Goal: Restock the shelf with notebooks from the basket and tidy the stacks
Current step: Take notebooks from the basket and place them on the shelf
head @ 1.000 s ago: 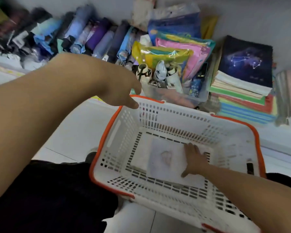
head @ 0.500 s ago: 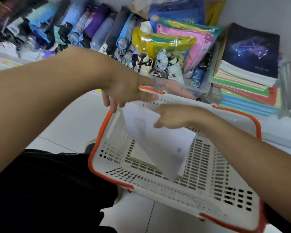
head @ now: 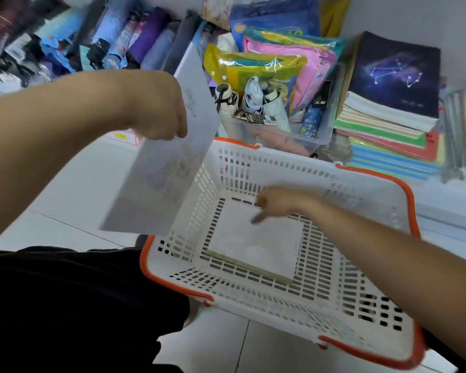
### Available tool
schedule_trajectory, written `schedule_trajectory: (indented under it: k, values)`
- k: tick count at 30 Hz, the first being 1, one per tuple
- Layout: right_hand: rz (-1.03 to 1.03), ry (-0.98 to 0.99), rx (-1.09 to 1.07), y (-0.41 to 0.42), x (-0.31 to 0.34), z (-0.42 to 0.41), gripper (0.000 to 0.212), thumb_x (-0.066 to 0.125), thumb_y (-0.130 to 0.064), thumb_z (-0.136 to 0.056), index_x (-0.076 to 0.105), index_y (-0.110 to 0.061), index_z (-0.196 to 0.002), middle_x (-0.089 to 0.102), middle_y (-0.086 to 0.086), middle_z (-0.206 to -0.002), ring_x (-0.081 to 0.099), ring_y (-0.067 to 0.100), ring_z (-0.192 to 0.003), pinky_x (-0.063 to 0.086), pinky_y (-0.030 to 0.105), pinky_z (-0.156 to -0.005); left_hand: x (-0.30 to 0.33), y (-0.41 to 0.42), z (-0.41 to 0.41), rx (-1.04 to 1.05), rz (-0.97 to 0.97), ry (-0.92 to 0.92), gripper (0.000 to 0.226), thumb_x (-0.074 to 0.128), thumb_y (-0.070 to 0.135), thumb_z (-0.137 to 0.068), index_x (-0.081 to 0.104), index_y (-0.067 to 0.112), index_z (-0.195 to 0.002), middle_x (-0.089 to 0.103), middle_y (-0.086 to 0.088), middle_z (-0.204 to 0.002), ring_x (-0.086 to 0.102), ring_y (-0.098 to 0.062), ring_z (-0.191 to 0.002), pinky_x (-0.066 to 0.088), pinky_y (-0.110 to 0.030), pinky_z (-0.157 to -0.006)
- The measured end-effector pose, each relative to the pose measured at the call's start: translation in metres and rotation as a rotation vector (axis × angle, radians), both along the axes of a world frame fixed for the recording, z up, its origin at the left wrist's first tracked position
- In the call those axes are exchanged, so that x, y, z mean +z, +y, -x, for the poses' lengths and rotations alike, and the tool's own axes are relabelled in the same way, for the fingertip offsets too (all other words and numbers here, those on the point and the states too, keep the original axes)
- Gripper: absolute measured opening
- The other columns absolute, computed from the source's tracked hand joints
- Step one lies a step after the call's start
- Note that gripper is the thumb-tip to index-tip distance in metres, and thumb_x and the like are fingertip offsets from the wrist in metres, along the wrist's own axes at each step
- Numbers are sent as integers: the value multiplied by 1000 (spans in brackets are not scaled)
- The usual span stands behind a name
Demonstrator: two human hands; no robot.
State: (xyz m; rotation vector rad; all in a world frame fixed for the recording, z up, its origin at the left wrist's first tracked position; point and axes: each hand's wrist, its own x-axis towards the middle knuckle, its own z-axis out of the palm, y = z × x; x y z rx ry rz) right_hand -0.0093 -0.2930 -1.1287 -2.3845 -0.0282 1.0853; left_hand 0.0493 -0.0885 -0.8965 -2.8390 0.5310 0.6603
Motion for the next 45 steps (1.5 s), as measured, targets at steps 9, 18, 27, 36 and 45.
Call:
schedule_trajectory:
  k: [9,18,27,36,45]
  values:
    - [377,-128,-130,-49,-137,78,134,90,-54,-58,10,-13,-157,13,5,-162,19,31,-146,35,52,-113,2,8,-8,-49,-1,-110,34,72,18,-85,69,23,-118,60,-3,-125,51,-22,-98,39,-29,-89]
    - [435,-56,-167,-43,-139,53,110,92,-51,-56,35,-7,-139,30,18,-148,31,34,-137,45,41,-100,-2,4,-8,-52,-30,-99,35,67,19,-89,66,23,-124,56,-3,-134,50,-24,-121,36,-30,-99]
    - [-107,98,-108,-32,2,0,31,67,-17,-93,63,-23,-123,64,1,-120,68,26,-102,62,41,-75,0,11,-22,-77,-110,-66,39,62,20,-93,60,21,-132,51,-3,-140,46,-23,-125,33,-29,-102]
    - [-351,-206,-161,-89,294,23,29,64,-3,-91,69,-9,-118,74,12,-113,71,33,-103,59,44,-85,48,42,-27,88,284,50,53,66,15,-90,50,31,-139,34,3,-153,50,-22,-122,49,-35,-95]
    - [-991,-354,-700,-99,363,101,31,56,-1,-92,66,-2,-122,74,18,-108,74,22,-78,61,24,-62,121,-18,47,503,1799,473,33,43,31,-102,62,18,-127,70,-5,-117,70,-21,-97,59,-35,-74]
